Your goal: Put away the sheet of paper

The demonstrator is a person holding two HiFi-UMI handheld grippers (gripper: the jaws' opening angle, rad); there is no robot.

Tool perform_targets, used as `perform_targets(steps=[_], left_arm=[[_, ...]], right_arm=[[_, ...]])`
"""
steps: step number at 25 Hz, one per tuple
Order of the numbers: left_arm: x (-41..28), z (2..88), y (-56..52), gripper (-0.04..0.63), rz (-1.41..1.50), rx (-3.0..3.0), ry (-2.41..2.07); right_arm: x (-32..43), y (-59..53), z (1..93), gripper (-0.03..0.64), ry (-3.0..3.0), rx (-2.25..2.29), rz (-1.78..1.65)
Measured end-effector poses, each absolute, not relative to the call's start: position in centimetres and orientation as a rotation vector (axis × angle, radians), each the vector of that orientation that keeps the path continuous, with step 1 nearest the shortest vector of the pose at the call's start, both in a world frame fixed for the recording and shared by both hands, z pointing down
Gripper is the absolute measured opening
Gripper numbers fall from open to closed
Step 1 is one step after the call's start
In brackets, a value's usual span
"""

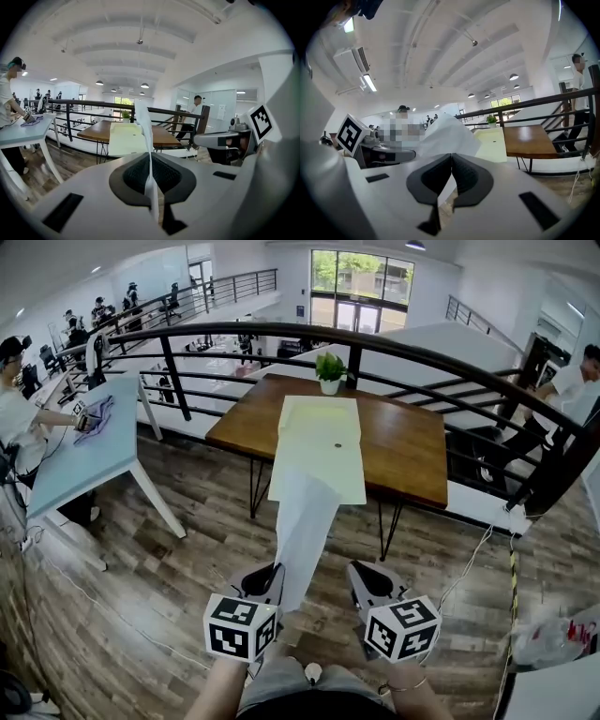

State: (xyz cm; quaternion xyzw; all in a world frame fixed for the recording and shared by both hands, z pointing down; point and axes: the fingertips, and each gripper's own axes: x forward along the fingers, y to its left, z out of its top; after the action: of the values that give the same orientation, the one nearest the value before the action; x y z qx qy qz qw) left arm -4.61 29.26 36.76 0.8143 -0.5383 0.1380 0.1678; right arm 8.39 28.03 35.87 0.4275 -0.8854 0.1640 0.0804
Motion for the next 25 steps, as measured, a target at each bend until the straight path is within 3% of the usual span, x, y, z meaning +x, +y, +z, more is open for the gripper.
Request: perform_targets(steps=[13,25], left_arm=[[-4.9,37.5,27.0,0.021,0.405,2.288,-1.554],[-8.1,37.3,13.8,0.021,0.385,2.326,-1.501]], right_arm=[[9.4,25.7,36.7,0.028,-2.657,1.261,0.519],[6.1,13.4,36.7,0.028,-2.636,1.308,0.524]])
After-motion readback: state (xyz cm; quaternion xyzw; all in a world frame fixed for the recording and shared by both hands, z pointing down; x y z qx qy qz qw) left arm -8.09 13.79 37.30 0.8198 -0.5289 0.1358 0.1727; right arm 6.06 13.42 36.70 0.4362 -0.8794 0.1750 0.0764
